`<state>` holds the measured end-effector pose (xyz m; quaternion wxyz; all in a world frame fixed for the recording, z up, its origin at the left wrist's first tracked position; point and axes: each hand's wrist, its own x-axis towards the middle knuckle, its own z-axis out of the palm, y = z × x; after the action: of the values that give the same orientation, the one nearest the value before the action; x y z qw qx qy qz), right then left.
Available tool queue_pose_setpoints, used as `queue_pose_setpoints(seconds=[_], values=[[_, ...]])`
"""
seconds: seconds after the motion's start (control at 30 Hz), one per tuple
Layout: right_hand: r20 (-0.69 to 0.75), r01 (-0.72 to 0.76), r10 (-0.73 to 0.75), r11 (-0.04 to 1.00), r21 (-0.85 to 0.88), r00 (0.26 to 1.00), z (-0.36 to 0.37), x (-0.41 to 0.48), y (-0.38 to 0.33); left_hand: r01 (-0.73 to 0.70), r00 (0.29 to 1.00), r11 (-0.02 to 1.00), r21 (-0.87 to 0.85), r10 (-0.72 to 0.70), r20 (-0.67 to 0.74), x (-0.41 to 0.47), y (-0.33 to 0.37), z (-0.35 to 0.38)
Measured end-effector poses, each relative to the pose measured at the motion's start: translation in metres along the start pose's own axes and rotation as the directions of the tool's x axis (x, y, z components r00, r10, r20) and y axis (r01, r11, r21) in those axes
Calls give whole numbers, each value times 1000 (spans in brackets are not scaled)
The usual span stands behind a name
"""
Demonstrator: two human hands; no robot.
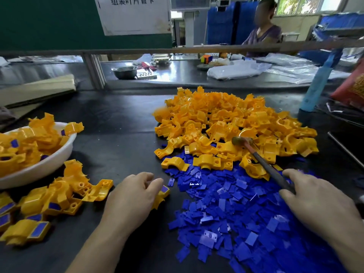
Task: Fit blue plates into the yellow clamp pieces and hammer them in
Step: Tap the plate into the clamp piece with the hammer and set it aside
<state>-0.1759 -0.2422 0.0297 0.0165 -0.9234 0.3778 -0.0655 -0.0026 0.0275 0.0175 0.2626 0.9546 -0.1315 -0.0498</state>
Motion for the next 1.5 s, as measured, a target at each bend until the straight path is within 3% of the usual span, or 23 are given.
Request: queue_pose_setpoints(seconds=[0.13, 0.23, 0.33, 0.43, 0.5, 0.63, 0.8, 0.93, 1.0, 1.17, 1.3, 1.43, 1.5], values=[[-16, 39, -38, 996, 77, 999, -1, -1, -4, 14, 1000, 987, 158, -18, 25, 1, -5, -4], [-31, 22, -12, 932, 362, 999, -12, -6, -9, -17, 999, 957, 288, 8, 35, -2, -1, -3], [-93, 61, 5, 718, 693, 996, -23, -17, -20, -51, 998, 939, 341, 38, 44, -3, 0, -3], [146, -62, -170, 421, 905, 975, -33, -30, -41, -80, 997, 930, 359, 78, 20, -3, 0, -3], [255, -141, -300, 355, 924, 919, -32, -36, -51, -98, 995, 930, 355, 103, 7, -4, 1, -2], [302, -120, -382, 433, 893, 873, -32, -41, -60, -112, 992, 940, 321, 122, -10, -5, 0, -2], [238, -1, -474, 447, 895, 848, -39, -54, -68, -102, 994, 946, 309, 109, -7, -2, -1, 0], [234, 209, -513, 664, 718, 826, -30, -58, -73, -102, 993, 953, 286, 113, -20, 0, -3, 1], [278, 242, -516, 726, 644, 810, -27, -59, -76, -101, 993, 954, 283, 114, -28, 0, -5, 2], [184, 302, -479, 762, 573, 858, -29, -66, -83, -119, 990, 953, 280, 136, -43, 1, -7, 4], [223, 433, -546, 805, 405, 807, -24, -69, -90, -118, 990, 949, 292, 135, -39, 2, -7, 4], [238, 387, -522, 808, 444, 819, -31, -63, -88, -120, 990, 948, 295, 138, -40, 1, -6, 3], [175, 369, -510, 781, 504, 842, -31, -65, -90, -118, 990, 946, 302, 137, -44, 1, -5, 3]])
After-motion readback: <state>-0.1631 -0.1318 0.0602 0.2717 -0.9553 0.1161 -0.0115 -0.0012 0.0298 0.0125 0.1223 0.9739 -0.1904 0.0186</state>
